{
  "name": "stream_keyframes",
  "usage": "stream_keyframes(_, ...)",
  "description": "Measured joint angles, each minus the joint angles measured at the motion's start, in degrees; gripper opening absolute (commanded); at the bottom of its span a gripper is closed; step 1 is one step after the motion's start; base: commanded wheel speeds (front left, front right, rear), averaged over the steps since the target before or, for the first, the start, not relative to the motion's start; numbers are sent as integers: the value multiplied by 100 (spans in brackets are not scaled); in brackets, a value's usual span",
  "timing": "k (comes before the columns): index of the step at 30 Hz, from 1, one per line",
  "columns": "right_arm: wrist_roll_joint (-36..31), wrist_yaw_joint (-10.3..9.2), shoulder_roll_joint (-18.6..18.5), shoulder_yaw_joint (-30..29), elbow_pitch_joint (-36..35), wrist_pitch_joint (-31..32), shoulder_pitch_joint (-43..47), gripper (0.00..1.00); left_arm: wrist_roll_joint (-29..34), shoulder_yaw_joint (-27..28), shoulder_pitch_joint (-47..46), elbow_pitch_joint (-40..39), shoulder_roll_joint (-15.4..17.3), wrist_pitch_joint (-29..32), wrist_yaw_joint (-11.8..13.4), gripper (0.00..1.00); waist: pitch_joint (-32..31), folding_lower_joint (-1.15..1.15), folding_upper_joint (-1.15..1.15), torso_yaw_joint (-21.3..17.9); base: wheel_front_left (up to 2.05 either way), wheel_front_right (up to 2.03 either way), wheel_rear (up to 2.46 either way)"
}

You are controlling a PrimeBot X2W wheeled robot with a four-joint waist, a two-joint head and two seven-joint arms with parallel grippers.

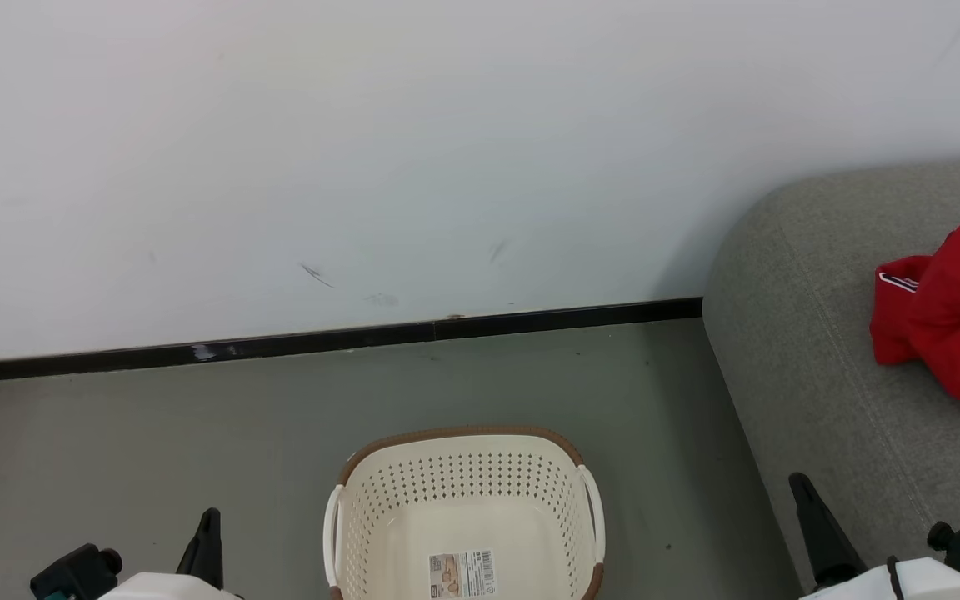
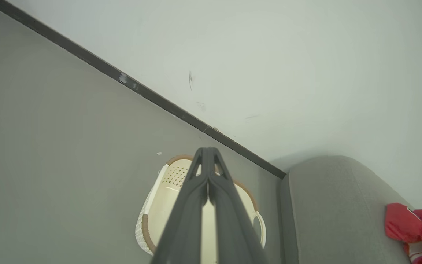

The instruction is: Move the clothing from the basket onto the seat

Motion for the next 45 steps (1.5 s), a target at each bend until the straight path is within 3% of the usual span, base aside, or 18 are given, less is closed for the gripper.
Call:
stream_keyframes(7,570,0,-32,-13,77,93,-109,0,-425,135,-3,-7,-36,124,-133,0,10,-19,0,-2,0,0,0)
stream_keyframes(20,1886,0,-116,-44,257,310,-288,0,-1392,444,-50,-7,-138,389,-471,0,88,-82,0,-9,0,0,0)
stream_keyframes(45,4220,0,-268,-114,465,671,-678,0,-3141,1009,-153,-5,-300,850,-1109,0,158,-96,0,-19,0,0,0)
